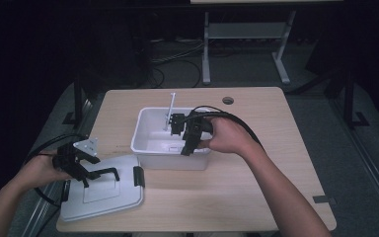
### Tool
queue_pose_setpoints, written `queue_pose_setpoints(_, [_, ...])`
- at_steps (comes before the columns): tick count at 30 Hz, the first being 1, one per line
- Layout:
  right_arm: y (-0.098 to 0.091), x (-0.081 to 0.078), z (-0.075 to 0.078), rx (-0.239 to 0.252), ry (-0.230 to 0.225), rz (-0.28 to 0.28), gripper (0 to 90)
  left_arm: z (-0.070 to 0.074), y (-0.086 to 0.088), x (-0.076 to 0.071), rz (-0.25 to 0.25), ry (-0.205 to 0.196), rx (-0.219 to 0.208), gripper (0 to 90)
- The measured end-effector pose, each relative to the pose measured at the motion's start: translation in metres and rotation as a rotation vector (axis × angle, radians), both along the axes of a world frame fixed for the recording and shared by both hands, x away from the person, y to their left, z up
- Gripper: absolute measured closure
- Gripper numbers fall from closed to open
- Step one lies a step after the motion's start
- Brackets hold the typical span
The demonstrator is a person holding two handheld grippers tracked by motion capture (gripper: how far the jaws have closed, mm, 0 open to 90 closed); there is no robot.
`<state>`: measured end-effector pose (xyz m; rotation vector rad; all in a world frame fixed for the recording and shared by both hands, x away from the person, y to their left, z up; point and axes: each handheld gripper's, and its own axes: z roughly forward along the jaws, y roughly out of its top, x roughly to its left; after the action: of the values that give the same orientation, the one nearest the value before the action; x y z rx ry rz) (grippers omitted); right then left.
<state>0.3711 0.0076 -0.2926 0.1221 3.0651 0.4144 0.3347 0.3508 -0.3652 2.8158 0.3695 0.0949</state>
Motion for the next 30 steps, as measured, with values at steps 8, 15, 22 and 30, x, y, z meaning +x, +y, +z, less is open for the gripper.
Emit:
queue_pose_setpoints(8, [-0.005, -0.013, -0.001, 0.020, -0.001, 0.011, 43.2, -0.001, 0.001, 0.000, 0.007, 0.002, -0.003, 42.1])
queue_pose_setpoints(15, [-0.016, -0.023, -0.007, 0.027, -0.001, 0.002, 39.6, 0.000, 0.002, 0.001, 0.011, 0.002, -0.007, 43.3])
queue_pose_setpoints(22, [-0.024, -0.031, -0.011, 0.049, 0.003, 0.005, 38.9, -0.001, 0.001, 0.001, 0.014, 0.005, -0.008, 44.1])
queue_pose_setpoints(30, [-0.030, -0.042, -0.020, 0.042, 0.003, 0.009, 37.4, -0.002, -0.001, 0.001, 0.012, 0.007, -0.004, 44.7])
